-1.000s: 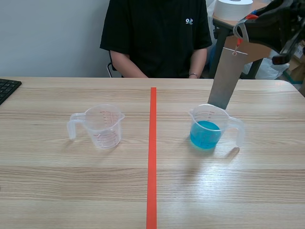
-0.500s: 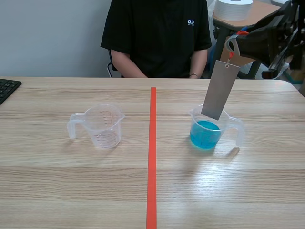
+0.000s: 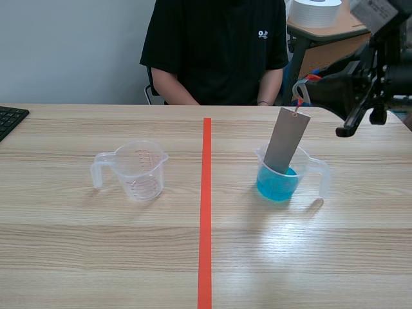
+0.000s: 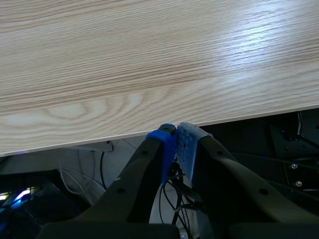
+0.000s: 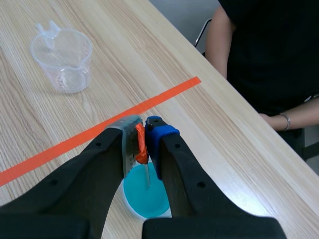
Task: Do the redox reaction experiment.
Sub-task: 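Lower the plate into the blue solution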
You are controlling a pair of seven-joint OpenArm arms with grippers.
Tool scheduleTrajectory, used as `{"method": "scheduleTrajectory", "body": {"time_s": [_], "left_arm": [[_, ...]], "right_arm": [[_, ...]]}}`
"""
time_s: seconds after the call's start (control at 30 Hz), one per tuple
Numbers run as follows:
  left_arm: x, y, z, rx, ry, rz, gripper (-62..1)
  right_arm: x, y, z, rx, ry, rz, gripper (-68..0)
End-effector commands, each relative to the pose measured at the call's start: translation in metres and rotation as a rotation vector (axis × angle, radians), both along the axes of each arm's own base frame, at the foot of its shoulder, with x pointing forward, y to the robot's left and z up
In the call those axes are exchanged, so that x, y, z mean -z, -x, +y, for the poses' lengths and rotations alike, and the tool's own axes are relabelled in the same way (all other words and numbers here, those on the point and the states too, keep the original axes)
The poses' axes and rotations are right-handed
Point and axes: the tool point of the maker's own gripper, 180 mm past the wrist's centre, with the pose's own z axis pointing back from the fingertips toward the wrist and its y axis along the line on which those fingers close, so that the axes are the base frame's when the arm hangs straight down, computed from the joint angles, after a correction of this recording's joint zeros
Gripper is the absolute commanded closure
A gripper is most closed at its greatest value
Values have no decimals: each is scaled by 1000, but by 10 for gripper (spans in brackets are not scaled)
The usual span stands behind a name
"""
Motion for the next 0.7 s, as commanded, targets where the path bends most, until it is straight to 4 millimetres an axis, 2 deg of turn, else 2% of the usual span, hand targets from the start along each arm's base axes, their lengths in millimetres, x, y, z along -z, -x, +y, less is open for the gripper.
{"method": "scheduleTrajectory", "body": {"time_s": [0.0,0.4,0.67], "left_arm": [[-1,2,-3,4,9,-3,-47],[-1,2,-3,3,9,-2,-47],[5,7,-1,-3,3,42,-47]], "right_arm": [[-10,-4,-1,-3,-12,-33,-15],[6,-1,-4,-20,-48,-6,-15],[16,-2,-14,-8,-38,-5,-15]]}}
